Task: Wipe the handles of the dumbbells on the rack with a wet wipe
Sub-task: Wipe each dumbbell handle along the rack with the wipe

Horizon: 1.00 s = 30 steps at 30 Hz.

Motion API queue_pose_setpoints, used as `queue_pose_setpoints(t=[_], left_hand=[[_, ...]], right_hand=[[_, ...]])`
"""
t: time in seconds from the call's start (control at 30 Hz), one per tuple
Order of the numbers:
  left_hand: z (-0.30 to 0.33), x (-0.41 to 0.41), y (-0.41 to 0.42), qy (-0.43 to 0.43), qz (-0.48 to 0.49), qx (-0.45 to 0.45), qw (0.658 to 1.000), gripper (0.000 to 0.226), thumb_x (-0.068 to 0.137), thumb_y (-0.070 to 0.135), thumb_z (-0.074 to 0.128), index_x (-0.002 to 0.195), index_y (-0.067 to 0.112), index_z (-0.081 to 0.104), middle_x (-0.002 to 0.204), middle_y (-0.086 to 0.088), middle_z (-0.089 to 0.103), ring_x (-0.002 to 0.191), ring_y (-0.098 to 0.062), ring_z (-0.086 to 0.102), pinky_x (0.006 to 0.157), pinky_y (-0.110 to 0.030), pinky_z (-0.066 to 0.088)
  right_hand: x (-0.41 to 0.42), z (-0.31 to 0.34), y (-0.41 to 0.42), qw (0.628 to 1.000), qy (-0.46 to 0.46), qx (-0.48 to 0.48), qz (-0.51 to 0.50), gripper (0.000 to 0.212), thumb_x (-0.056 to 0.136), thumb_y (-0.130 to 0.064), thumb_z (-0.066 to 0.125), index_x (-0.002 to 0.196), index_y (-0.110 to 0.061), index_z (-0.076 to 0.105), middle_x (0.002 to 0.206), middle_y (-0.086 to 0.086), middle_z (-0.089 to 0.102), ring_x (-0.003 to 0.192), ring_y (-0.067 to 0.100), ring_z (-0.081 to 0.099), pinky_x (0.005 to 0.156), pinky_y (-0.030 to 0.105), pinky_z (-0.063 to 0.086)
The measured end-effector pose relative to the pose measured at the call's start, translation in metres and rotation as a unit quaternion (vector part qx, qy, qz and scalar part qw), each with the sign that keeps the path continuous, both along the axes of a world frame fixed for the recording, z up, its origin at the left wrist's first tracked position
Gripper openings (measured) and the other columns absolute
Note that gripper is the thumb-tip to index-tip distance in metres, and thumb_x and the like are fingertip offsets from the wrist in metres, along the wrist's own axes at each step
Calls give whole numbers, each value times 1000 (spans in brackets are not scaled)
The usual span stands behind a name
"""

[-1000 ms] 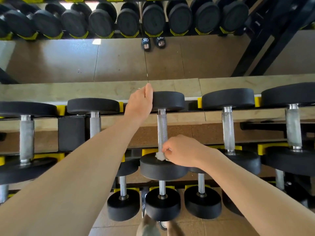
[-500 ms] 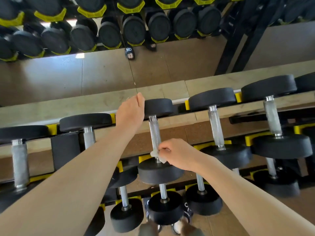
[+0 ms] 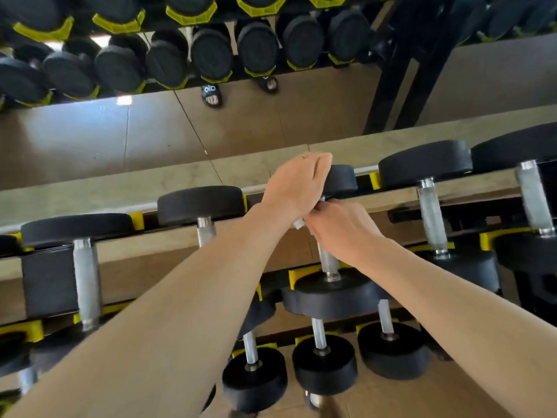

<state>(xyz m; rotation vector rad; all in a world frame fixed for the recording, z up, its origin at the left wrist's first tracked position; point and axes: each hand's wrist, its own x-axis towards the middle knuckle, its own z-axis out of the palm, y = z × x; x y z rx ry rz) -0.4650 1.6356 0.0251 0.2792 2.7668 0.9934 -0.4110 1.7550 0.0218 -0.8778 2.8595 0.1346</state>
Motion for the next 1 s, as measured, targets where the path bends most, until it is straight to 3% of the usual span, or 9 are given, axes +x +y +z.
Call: queue_pose_setpoints(t=[0.07, 0.3, 0.43, 0.57, 0.63, 0.67, 0.8, 0.87, 1.0], left_hand=[[-1, -4, 9, -21, 41, -23, 999, 46, 110, 42, 24, 80, 24, 54, 89, -3, 61, 91, -27, 58, 75, -38, 41], [-10, -12, 10, -21, 132, -37, 990, 51, 107, 39, 30, 67, 18, 54, 70, 1, 57, 78, -27, 54, 66, -35, 35], [-20, -9, 14, 18, 153, -46, 987, 48, 107, 37, 30, 75, 24, 64, 73, 4, 60, 78, -23, 58, 65, -32, 39], [-24, -7, 15, 46, 161, -49, 985, 53, 103, 39, 25, 89, 25, 74, 78, 4, 64, 76, -19, 56, 60, -27, 36], [-25, -7, 14, 62, 162, -46, 984, 58, 99, 41, 22, 90, 24, 76, 76, 4, 64, 76, -20, 57, 62, -30, 37], [-26, -7, 14, 69, 162, -44, 983, 58, 98, 41, 21, 87, 23, 76, 74, 4, 63, 75, -20, 57, 60, -29, 37], [-30, -7, 14, 93, 164, -54, 981, 64, 96, 44, 16, 84, 20, 74, 70, 1, 64, 70, -21, 57, 60, -32, 41], [-30, -7, 14, 98, 165, -52, 980, 69, 93, 48, 12, 83, 20, 74, 68, 1, 64, 68, -21, 57, 61, -33, 45], [-30, -6, 15, 104, 165, -54, 979, 72, 92, 49, 10, 84, 20, 76, 69, 3, 64, 65, -18, 55, 57, -28, 40]], right_hand=[[-6, -7, 7, 1000, 6, -8, 27, 22, 92, -13, 56, 113, -14, 62, 98, 7, 72, 83, 26, 69, 66, 37, 57], [-21, -34, 36, 992, 24, -114, 46, 22, 89, -22, 62, 111, -24, 62, 84, -3, 71, 71, 20, 68, 56, 32, 56], [-10, -47, 62, 971, 33, -237, 18, 34, 90, -19, 67, 124, -19, 62, 88, 0, 73, 69, 16, 67, 56, 32, 58], [1, -61, 61, 932, -28, -349, -99, 26, 100, -25, 52, 122, -16, 64, 81, -7, 68, 60, 0, 55, 56, 9, 40], [2, -63, 55, 879, -107, -419, -203, 20, 101, -23, 51, 110, -17, 67, 74, -15, 62, 58, -1, 55, 54, 10, 41], [1, -62, 51, 824, -179, -466, -269, 18, 101, -22, 51, 102, -18, 68, 69, -16, 58, 57, -1, 55, 56, 11, 42], [-12, -56, 42, 525, -419, -595, -442, 25, 100, -23, 49, 83, -11, 63, 59, 1, 45, 50, 11, 34, 49, 26, 29], [-17, -57, 44, 468, -473, -600, -444, 25, 100, -23, 47, 82, -12, 58, 58, 0, 43, 50, 11, 30, 48, 27, 25], [-27, -57, 45, 434, -510, -589, -451, 28, 103, -23, 41, 78, -15, 51, 55, -3, 38, 47, 10, 28, 47, 25, 23]])
